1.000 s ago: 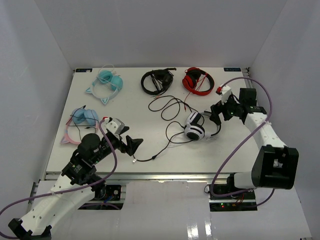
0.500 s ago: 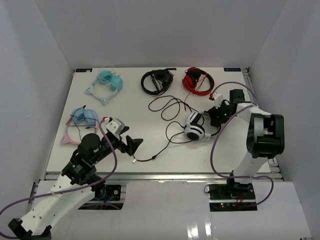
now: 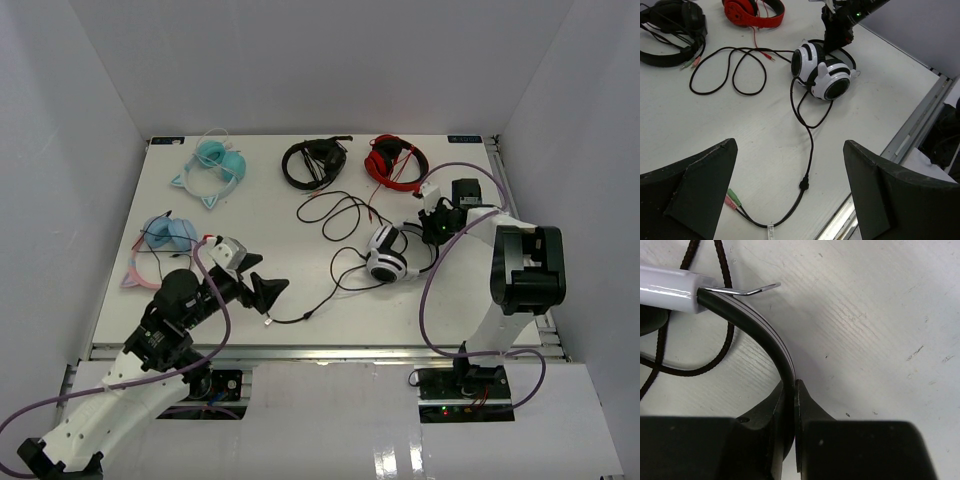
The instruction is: Wrap the headphones
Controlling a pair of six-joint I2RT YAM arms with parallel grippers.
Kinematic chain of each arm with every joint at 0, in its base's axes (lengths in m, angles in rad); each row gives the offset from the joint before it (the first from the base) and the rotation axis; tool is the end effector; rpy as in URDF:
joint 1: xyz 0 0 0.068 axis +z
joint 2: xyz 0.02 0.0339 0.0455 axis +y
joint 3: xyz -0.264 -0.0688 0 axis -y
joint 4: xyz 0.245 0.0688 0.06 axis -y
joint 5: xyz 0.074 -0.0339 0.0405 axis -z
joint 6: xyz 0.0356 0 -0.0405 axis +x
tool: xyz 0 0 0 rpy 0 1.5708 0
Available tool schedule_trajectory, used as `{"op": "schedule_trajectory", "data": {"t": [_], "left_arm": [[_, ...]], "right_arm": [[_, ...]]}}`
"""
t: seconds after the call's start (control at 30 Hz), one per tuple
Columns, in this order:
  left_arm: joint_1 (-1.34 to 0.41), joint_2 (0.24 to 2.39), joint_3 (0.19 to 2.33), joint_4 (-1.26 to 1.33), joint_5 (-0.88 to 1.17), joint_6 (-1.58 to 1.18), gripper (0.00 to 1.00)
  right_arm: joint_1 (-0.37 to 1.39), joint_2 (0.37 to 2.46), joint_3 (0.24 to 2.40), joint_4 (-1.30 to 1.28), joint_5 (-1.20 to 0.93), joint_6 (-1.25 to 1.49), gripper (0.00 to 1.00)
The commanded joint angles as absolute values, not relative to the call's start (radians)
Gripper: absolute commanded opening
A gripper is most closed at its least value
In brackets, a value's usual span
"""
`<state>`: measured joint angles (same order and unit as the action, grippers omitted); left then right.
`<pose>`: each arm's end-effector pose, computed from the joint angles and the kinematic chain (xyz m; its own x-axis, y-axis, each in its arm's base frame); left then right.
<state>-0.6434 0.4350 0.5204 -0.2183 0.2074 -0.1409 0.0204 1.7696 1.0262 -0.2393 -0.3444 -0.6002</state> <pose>0.0976 -0.0823 0.2910 -0.2103 -0.0140 -0.9775 0.7280 0.6651 -0.1662 0.3524 0.0192 0.1612 -0.5698 -0.5434 -0.6165 -0.6402 0.7639 -0.0815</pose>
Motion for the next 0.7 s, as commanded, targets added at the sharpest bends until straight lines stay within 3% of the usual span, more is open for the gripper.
{"op": "schedule_trajectory", "data": {"t": [0.0, 0.3, 0.67], "left_arm": [[-0.642, 0.503, 0.504, -0.156, 0.342, -0.168, 0.98], [-0.694, 0.702, 0.525, -0.055, 0.397, -0.092, 0.98], [-0.810, 0.854, 0.560, 0.230, 0.415, 0.068, 0.98]], "right_arm": [[0.035, 1.625, 1.005, -0.315, -0.395, -0.548, 0.08], [0.034, 1.250, 1.339, -0.440, -0.331, -0.312, 0.08], [0.034, 1.236, 1.681, -0.464, -0.350, -0.181, 0.08]]}}
